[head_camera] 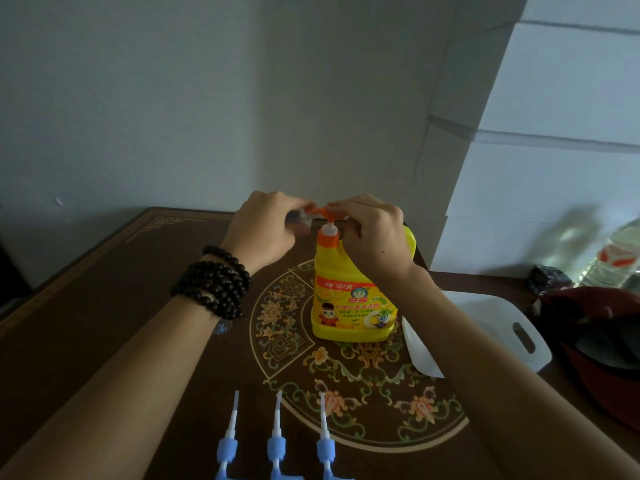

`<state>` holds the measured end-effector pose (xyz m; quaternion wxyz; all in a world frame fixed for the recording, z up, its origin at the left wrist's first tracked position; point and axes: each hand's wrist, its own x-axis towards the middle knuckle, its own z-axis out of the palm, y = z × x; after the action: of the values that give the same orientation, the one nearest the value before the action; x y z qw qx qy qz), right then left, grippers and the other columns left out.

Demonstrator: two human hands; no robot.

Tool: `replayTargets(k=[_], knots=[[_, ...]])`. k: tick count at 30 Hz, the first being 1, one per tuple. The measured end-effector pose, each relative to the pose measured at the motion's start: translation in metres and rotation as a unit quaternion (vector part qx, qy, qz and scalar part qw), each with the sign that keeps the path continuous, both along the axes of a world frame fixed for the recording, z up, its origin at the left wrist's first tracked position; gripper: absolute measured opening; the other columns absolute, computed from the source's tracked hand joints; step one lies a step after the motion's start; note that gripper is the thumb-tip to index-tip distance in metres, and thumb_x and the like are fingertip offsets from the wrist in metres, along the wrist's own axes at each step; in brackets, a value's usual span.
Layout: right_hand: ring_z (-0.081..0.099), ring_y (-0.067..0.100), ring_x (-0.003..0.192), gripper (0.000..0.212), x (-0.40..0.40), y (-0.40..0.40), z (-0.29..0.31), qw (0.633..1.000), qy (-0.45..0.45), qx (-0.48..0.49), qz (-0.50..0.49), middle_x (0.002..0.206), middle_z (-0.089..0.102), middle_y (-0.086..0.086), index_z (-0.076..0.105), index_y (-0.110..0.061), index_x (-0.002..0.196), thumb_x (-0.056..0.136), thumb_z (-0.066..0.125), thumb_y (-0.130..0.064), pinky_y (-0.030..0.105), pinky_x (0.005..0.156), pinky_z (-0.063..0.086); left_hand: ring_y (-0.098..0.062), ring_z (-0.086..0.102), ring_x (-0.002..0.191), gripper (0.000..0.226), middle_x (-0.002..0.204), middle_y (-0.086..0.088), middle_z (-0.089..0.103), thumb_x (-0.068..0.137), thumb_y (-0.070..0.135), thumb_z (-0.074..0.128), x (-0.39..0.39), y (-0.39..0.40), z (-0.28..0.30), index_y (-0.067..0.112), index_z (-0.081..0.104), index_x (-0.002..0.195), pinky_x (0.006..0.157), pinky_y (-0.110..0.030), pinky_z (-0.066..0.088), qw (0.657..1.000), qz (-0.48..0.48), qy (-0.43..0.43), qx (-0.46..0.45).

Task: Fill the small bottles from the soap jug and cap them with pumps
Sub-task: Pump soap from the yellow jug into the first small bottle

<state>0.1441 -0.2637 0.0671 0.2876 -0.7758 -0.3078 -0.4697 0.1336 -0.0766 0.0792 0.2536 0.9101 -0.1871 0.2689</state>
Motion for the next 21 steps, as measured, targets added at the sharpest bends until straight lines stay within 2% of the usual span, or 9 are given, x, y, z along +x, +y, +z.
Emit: replayTargets(k=[4,10,13,15,18,21], knots=[[0.071,0.025,0.079,0.036,0.002,0.002,-0.008,1.000,0.001,0.012,-0.004,0.086,0.076,0.008,0.079,-0.004,0.085,0.079,0.044,-0.010,0.032,0.068,0.056,-0.022,0.074,0.091,0.027,0.093,-0.002,0.080,0.090,0.015,0.070,-0.003,-0.003,-0.008,0.027,0.076,0.114,0.078,-0.039,0.059,1.000,0.001,-0.012,0.000],[0.071,0.026,0.078,0.037,-0.002,0.005,-0.018,1.000,0.022,0.018,-0.002,0.086,0.076,0.008,0.079,-0.005,0.084,0.080,0.042,-0.009,0.034,0.068,0.056,-0.021,0.074,0.090,0.027,0.091,0.000,0.080,0.090,0.010,0.068,-0.009,-0.004,-0.016,0.027,0.077,0.110,0.078,-0.040,0.059,1.000,-0.007,0.009,-0.004],[0.071,0.025,0.084,0.021,-0.004,0.002,-0.011,0.999,0.020,-0.021,-0.021,0.092,0.076,0.008,0.078,-0.005,0.091,0.085,0.059,0.001,0.029,0.074,0.055,-0.022,0.074,0.092,0.026,0.091,0.001,0.079,0.089,0.011,0.069,-0.010,-0.002,-0.004,0.028,0.077,0.109,0.079,-0.039,0.059,1.000,-0.003,0.012,-0.003],[0.071,0.024,0.087,0.020,-0.004,0.001,-0.008,0.998,0.022,-0.047,-0.033,0.095,0.076,0.008,0.078,-0.005,0.093,0.078,0.072,0.007,0.026,0.076,0.052,-0.025,0.073,0.091,0.028,0.089,0.001,0.079,0.088,0.009,0.066,-0.008,-0.002,0.003,0.027,0.076,0.106,0.077,-0.041,0.058,1.000,0.004,0.006,0.013],[0.071,0.024,0.087,0.024,-0.003,-0.001,-0.003,0.997,0.017,-0.062,-0.034,0.095,0.076,0.008,0.078,-0.004,0.093,0.074,0.074,0.010,0.024,0.077,0.052,-0.028,0.072,0.087,0.033,0.086,0.001,0.078,0.086,0.002,0.062,-0.010,-0.005,0.009,0.026,0.076,0.102,0.073,-0.040,0.057,0.999,0.012,0.003,0.037],[0.071,0.023,0.088,0.024,-0.002,-0.003,-0.004,0.998,0.019,-0.058,-0.030,0.096,0.076,0.008,0.078,-0.005,0.094,0.075,0.076,0.009,0.023,0.078,0.051,-0.028,0.072,0.086,0.031,0.085,0.000,0.078,0.086,0.004,0.062,-0.010,-0.004,0.008,0.027,0.076,0.103,0.071,-0.039,0.056,0.999,0.011,0.001,0.032]])
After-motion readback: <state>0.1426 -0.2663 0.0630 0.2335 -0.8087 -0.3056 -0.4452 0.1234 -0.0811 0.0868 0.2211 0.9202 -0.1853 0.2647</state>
